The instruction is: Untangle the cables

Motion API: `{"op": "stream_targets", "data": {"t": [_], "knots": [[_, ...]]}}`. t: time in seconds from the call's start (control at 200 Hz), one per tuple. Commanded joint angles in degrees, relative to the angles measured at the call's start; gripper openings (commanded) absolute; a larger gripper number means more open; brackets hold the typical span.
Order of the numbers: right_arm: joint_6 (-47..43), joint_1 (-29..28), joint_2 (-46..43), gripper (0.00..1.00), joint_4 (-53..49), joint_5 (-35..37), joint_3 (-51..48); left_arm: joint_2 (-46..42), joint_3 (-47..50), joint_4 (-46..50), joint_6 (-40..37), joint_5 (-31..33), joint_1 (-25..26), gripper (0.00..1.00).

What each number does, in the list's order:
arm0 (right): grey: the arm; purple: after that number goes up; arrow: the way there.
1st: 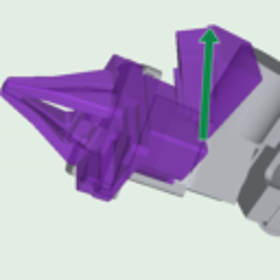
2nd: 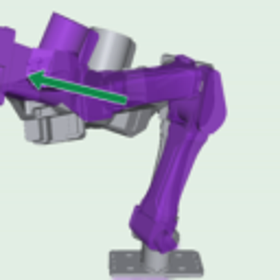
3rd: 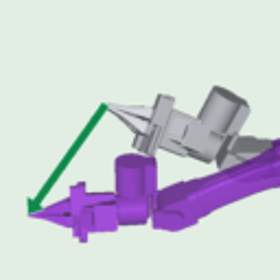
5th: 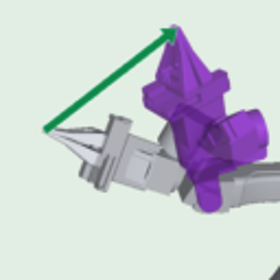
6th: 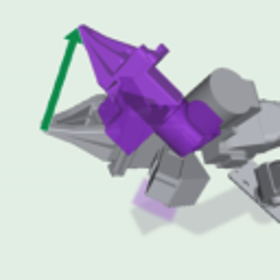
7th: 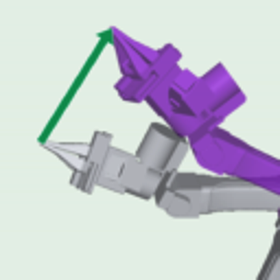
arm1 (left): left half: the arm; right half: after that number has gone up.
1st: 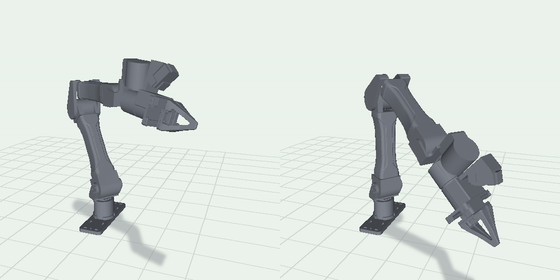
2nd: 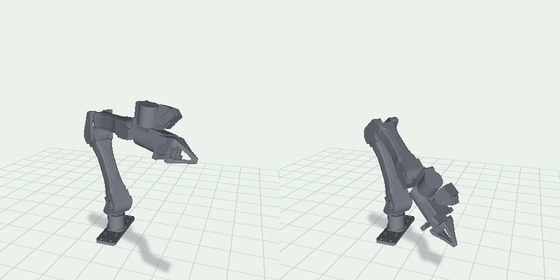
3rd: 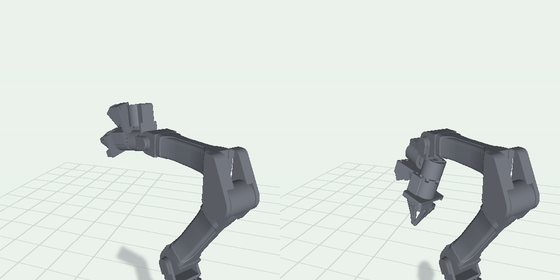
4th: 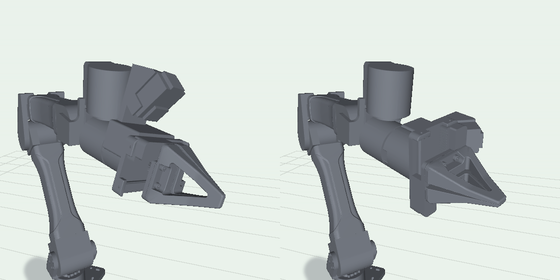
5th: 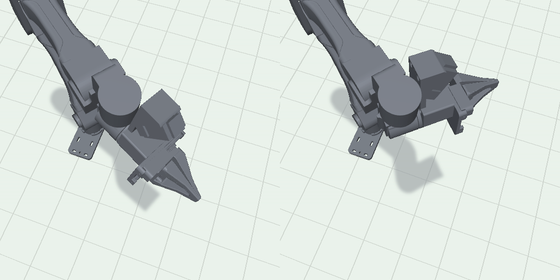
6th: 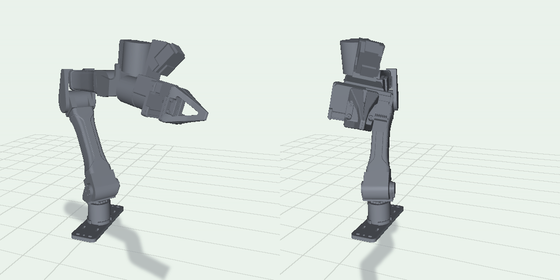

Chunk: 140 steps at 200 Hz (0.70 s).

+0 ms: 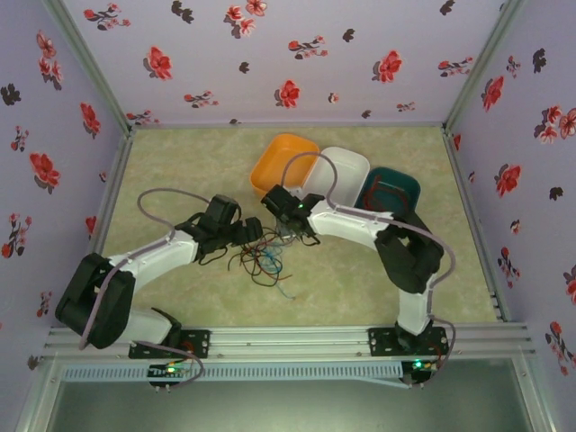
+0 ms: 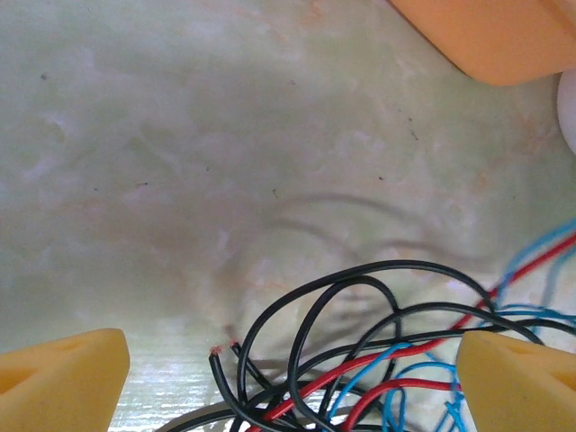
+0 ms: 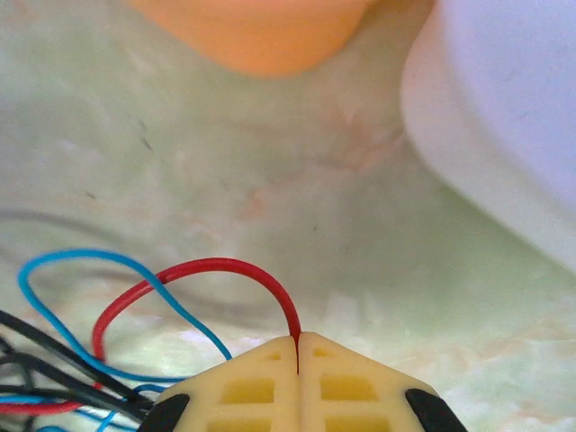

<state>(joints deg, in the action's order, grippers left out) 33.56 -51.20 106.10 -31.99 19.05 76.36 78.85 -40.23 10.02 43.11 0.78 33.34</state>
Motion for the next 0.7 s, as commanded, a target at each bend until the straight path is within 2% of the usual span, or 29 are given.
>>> {"op": "stream_targets", "data": {"t": [0.0,0.235,0.495,0.695], "knots": [[-2.4,-0.8,-6.6,0.00,2.9,5.4,-1.6,-0.7,0.7,-1.4,-1.4,-0.7,-0.5,0.93],[-4.4,-1.3,-13.6,0.00,9.5,5.0,-4.6,-1.9,1.1,-4.3,-2.9,-2.4,-0.5,0.88],[-6.5,-1.5,-20.1,0.00,19.4,1.0,-9.3,-3.0,2.2,-6.1,-3.2,-2.9,-0.4,0.86],[-6.9,-1.5,-22.9,0.00,24.3,-2.7,-12.8,-9.3,5.3,-11.2,-5.5,-3.1,-0.5,0.83]]}}
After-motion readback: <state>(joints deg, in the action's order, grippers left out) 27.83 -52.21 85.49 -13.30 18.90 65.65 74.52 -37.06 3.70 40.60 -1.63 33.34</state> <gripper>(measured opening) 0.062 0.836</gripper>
